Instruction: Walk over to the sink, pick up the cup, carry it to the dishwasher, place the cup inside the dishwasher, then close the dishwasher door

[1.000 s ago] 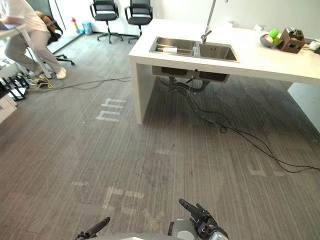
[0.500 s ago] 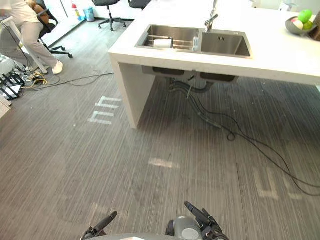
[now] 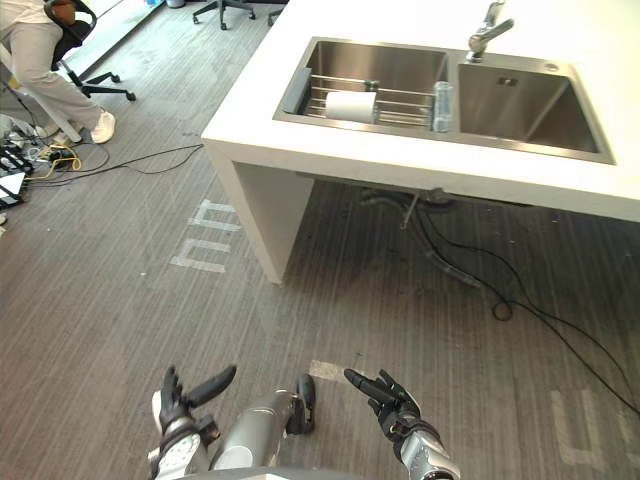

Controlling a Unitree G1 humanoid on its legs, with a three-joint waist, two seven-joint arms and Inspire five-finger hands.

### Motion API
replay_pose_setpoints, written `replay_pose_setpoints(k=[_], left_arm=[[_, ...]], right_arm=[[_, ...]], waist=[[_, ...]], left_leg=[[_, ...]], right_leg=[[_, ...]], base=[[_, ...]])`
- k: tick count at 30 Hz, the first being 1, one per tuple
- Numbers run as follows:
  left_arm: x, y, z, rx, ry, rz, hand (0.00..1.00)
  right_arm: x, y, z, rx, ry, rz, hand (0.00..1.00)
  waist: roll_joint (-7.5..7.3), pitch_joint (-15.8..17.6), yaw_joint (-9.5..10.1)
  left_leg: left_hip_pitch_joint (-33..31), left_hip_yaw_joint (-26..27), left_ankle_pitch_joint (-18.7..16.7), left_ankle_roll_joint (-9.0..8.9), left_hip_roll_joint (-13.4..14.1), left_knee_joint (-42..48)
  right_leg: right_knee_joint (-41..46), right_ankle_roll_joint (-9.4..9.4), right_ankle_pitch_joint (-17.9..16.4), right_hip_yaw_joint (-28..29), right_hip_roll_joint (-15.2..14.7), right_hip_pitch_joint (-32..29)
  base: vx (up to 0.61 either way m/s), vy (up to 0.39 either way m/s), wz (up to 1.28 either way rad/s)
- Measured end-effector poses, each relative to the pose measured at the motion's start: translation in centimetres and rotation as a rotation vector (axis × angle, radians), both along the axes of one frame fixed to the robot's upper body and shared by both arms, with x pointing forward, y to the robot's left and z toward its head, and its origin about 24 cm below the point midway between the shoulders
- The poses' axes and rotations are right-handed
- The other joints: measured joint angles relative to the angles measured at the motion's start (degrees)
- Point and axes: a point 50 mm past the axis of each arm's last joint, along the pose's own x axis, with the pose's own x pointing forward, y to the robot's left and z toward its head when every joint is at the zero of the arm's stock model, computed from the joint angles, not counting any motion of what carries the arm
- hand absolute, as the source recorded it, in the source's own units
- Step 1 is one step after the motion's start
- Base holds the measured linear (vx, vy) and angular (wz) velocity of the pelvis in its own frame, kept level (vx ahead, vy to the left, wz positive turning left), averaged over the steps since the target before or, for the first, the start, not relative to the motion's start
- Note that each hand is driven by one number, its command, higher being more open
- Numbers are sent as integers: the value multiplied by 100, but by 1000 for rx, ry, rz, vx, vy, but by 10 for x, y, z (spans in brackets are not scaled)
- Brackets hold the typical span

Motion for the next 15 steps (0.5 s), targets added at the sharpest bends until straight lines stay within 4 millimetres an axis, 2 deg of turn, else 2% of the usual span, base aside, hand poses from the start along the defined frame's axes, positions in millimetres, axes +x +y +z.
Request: replay_pose_setpoints(k=[1, 2, 3, 4, 5, 6, 7, 8, 9, 10, 11, 12, 13, 14, 15], left_arm=[[10, 2, 18, 41, -83, 5, 100], [17, 3, 33, 72, -150, 4, 100], [26, 6, 56, 126, -247, -1, 100], [35, 11, 97, 207, -421, 3, 100], [37, 12, 112, 237, -484, 8, 100], [39, 13, 131, 285, -564, 11, 100], [39, 13, 154, 371, -668, 13, 100], [39, 13, 160, 410, -698, 15, 100], [39, 11, 171, 469, -749, 12, 100], [40, 9, 174, 490, -764, 8, 100], [43, 5, 179, 535, -784, 2, 100], [43, 2, 181, 573, -798, -11, 100], [43, 0, 182, 586, -805, -22, 100], [42, -2, 185, 619, -820, -47, 100], [39, -2, 188, 639, -835, -57, 100]], right_arm=[[-5, 2, -2, 7, 16, -9, 100], [-10, 4, -4, 11, 28, -18, 100], [-17, 6, -6, 14, 49, -28, 100], [-28, 6, -10, 15, 88, -39, 100], [-27, 3, -8, 4, 85, -36, 100], [-25, -1, -6, -12, 65, -42, 100], [-22, -6, -2, -30, 33, -43, 100], [-21, -6, -1, -32, 25, -44, 100], [-17, -5, 0, -30, 2, -46, 100], [-15, -3, 2, -27, -10, -48, 100], [-12, -1, 3, -22, -26, -47, 100], [-10, 2, 4, -17, -35, -44, 100], [-10, 3, 4, -14, -36, -42, 100], [-12, 6, 3, -8, -30, -40, 100], [-14, 9, 2, 0, -28, -39, 100]], waist=[[-66, -43, -2], [-126, -77, -1], [-186, -114, -18], [-225, -129, -109], [-225, -135, -125], [-211, -143, -178], [-158, -178, -249], [-150, -204, -269], [-125, -223, -334], [-120, -222, -377], [-104, -219, -436], [-104, -222, -466], [-108, -225, -469], [-175, -265, -469], [-284, -337, -472]], left_leg=[[253, 1, -74, -41, -87, -189], [446, 0, -99, -42, -172, -350], [718, -37, -143, -20, -270, -573], [1150, -96, -294, -36, -366, -814], [1293, -79, -371, -48, -396, -861], [1569, -76, -441, -74, -450, -996], [2083, -99, -491, -129, -429, -1298], [2278, -116, -495, -143, -400, -1416], [2597, -196, -534, -212, -325, -1595], [2718, -254, -574, -279, -261, -1617], [2895, -325, -670, -443, -121, -1614], [3043, -359, -795, -642, 20, -1605], [3111, -370, -875, -740, 69, -1593], [3192, -380, -1054, -880, 98, -1511], [3257, -422, -1271, -950, 58, -1372]], right_leg=[[542, 77, 196, -61, -82, -161], [1056, 240, 378, -128, -129, -363], [1867, 610, 856, -188, -231, -713], [3502, 1052, 1511, -298, -474, -1424], [4223, 976, 1434, -404, -644, -1809], [5031, 719, 1200, -629, -877, -2267], [5547, 400, 790, -858, -1004, -2827], [5525, 312, 577, -929, -977, -3011], [5211, 275, 139, -1088, -890, -3309], [4925, 247, -31, -1180, -844, -3405], [4129, 167, -288, -1374, -758, -3559], [3111, 115, -331, -1526, -683, -3641], [2526, 66, -285, -1539, -617, -3650], [1231, -29, 130, -1398, -480, -3621], [613, -234, 936, -1106, -378, -3679]], base=[[434, 119, -6], [335, 85, 3], [492, 123, 6], [398, 105, -1], [386, 110, -8], [382, 129, -15], [391, 122, -10], [487, 101, -3], [324, 13, 11], [388, -48, 30], [454, -125, 37], [463, -147, 34], [492, -174, 28], [347, -142, 19], [451, -195, 6]])
